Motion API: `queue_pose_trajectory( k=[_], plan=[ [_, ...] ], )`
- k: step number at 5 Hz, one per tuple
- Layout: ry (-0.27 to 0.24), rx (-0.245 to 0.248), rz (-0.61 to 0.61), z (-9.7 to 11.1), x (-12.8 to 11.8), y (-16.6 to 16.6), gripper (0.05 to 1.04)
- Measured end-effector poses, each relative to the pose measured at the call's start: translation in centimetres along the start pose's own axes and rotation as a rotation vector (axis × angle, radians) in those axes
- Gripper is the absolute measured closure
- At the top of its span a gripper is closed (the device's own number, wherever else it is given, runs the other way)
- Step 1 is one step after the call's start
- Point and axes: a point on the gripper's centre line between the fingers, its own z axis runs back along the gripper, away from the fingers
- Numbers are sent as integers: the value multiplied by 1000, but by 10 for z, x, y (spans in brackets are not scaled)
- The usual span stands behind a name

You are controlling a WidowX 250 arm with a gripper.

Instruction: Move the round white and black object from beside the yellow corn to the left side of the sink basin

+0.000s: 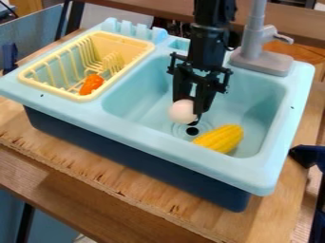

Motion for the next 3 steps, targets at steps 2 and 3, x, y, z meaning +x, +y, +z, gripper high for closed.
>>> queue_pose_trajectory(
  k=[2, 3],
  plan=[
    [89, 76, 51, -2, -19, 24, 558],
    [-15, 113, 97, 33, -46, 27, 558]
  ],
)
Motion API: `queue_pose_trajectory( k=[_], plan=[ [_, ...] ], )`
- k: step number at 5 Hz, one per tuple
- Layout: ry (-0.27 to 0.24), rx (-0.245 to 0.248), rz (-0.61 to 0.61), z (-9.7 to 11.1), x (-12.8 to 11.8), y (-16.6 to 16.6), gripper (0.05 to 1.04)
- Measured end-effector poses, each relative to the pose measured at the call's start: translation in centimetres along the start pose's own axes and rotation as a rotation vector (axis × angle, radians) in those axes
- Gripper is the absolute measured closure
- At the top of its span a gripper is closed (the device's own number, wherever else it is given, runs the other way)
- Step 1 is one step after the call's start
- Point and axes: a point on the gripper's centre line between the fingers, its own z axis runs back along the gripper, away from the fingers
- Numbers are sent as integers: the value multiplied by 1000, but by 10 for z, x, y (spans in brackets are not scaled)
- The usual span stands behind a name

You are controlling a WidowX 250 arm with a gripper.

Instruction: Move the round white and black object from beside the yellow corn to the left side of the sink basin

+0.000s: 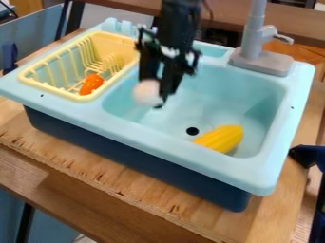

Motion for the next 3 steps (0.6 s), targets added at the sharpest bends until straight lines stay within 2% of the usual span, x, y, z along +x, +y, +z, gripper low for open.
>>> queue_pose_trajectory(
  k=[1, 3],
  plan=[
    [-51, 7, 5, 9, -4, 4, 558],
    [-31, -74, -17, -19, 19, 11, 558]
  ],
)
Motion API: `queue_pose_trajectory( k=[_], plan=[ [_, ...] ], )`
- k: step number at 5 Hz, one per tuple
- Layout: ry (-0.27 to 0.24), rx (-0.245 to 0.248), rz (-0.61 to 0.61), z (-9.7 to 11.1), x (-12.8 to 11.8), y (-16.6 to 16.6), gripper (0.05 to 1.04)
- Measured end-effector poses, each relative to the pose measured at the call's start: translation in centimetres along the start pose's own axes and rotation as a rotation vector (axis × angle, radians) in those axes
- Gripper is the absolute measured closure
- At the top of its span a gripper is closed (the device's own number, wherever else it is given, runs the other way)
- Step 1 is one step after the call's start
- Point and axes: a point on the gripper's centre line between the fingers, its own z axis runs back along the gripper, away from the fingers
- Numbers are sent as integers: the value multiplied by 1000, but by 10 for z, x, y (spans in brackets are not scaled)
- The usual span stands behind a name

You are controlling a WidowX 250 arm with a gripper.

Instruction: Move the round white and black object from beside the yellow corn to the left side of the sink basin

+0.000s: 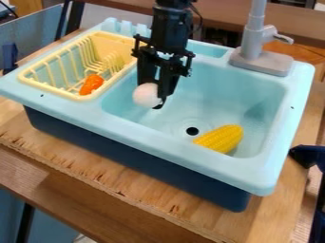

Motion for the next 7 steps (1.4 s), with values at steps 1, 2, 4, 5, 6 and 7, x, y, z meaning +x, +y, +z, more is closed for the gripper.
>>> queue_pose_trajectory(
  k=[1, 2, 4, 5, 6, 7],
  plan=[
    [11, -16, -8, -9, 10, 0, 558],
    [16, -13, -7, -11, 10, 0, 558],
    [25, -2, -44, -12, 12, -13, 481],
    [53, 0, -59, -16, 11, -20, 189],
    [49, 6, -44, -14, 12, -19, 75],
    [63, 11, -7, -14, 10, -13, 80]
  ],
)
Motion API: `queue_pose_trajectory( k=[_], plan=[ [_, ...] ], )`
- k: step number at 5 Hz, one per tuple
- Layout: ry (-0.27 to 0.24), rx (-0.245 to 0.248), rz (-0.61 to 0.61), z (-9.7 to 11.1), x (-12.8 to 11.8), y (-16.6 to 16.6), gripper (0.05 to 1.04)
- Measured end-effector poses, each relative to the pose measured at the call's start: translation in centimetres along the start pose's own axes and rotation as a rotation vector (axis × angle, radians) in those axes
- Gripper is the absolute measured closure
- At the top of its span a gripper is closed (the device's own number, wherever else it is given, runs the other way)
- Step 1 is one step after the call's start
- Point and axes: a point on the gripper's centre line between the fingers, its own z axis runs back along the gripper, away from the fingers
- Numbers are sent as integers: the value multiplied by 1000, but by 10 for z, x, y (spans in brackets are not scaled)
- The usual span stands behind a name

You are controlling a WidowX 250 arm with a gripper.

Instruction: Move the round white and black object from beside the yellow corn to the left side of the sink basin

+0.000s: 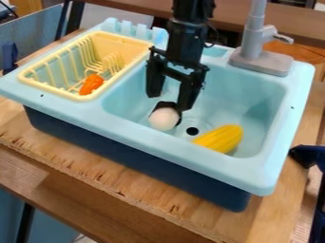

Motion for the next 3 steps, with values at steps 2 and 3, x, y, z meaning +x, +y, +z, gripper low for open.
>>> queue_pose_trajectory(
  k=[2, 3],
  plan=[
    [-117, 72, 23, 70, -38, -15, 84],
    [-162, 35, 30, 89, -58, -28, 84]
  ],
)
